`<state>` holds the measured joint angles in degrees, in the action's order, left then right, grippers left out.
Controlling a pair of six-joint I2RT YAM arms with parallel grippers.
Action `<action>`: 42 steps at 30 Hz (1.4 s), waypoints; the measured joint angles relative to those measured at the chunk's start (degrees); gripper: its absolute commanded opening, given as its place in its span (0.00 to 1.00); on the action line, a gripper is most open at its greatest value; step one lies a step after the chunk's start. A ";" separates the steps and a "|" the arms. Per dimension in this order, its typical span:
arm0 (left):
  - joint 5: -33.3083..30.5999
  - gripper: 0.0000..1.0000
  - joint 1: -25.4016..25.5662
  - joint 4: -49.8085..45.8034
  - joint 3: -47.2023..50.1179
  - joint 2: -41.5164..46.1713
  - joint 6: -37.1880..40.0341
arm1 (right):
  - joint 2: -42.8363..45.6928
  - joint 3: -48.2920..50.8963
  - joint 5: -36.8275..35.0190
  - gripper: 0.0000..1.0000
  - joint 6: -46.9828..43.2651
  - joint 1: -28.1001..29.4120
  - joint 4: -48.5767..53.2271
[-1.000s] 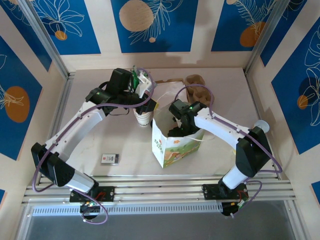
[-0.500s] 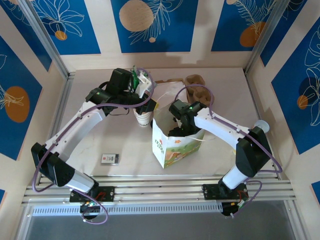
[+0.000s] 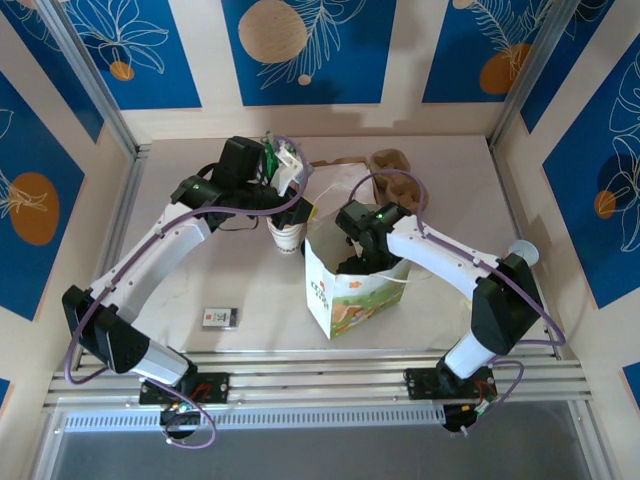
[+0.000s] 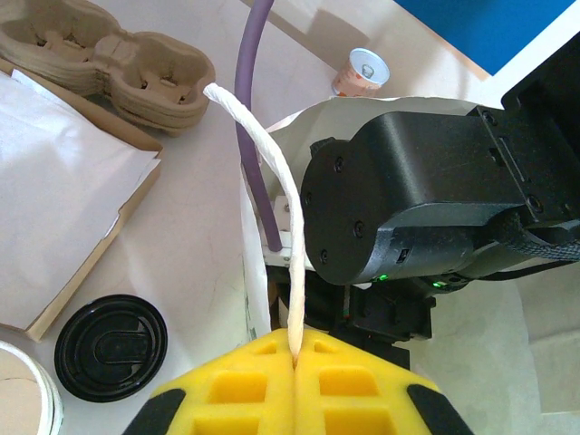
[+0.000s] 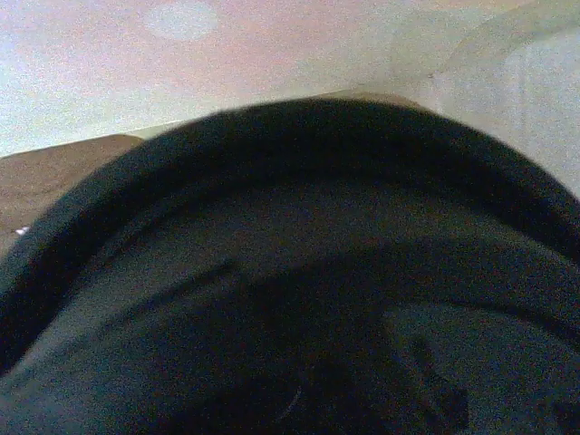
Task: Pack the takeout coffee
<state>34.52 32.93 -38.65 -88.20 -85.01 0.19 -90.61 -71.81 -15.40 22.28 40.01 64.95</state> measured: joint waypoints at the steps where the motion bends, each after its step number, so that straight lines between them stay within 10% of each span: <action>1: 0.00 0.00 0.00 0.02 0.00 0.00 0.00 | 0.00 -0.11 -0.09 0.99 0.04 0.07 0.15; 42: 1.03 0.00 0.00 -0.17 0.00 0.11 0.37 | 0.00 -2.23 -2.43 0.99 1.53 2.71 2.91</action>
<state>35.55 32.93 -38.83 -88.20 -84.90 0.56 -90.61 -74.04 -17.82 23.81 42.72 67.85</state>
